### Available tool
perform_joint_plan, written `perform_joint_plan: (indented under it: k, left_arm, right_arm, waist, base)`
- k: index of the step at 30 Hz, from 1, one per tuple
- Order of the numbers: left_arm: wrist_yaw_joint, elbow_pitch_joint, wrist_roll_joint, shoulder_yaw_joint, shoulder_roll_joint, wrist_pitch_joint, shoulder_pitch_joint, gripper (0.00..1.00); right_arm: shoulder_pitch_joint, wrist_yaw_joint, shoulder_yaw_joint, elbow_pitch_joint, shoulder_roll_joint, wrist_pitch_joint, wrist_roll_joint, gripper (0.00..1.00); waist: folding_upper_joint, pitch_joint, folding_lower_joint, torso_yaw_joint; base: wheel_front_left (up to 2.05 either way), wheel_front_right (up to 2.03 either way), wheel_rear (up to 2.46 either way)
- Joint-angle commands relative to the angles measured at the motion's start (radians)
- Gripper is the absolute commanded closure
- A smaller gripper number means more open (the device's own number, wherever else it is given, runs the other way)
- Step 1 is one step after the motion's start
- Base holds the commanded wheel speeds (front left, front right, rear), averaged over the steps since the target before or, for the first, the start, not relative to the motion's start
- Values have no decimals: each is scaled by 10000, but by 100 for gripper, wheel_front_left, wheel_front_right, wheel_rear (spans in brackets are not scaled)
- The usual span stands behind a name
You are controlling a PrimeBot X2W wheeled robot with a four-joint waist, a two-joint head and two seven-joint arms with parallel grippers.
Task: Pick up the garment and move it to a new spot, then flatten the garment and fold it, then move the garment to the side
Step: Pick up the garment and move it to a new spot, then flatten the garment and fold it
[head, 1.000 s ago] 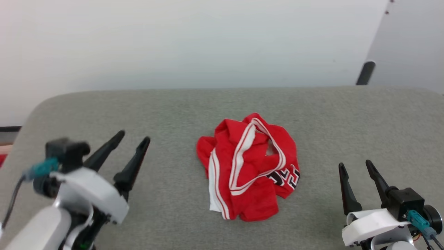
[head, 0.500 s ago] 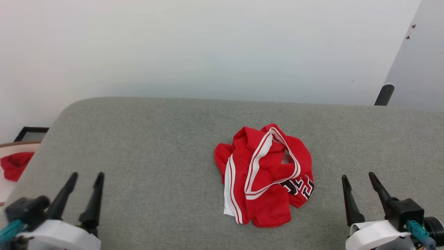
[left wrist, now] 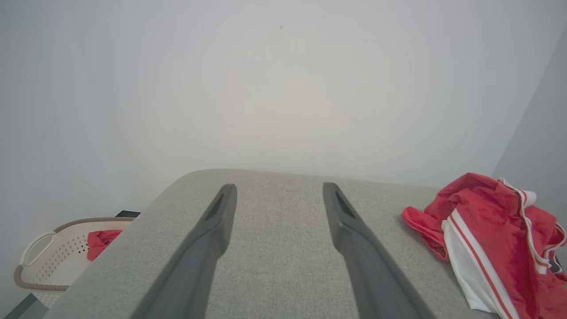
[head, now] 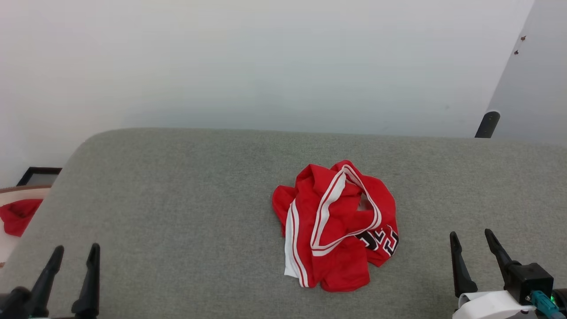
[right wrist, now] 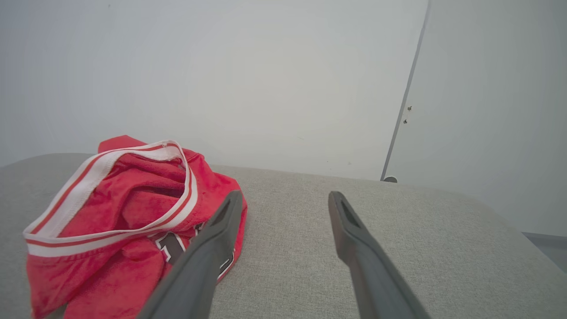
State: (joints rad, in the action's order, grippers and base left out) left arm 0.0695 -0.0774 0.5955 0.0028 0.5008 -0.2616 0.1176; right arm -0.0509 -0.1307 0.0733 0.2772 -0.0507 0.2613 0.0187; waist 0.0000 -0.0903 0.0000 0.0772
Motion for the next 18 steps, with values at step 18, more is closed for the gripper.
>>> perform_joint_plan:
  k: [18]
  left_arm:
    - [564, -11, -180, 315, -456, 563, -287, 0]
  right_arm:
    - [-165, -1, -145, -59, 6, 54, -18, 0]
  waist:
    - [0, 280, 0, -163]
  base:
    - [0, 0, 0]
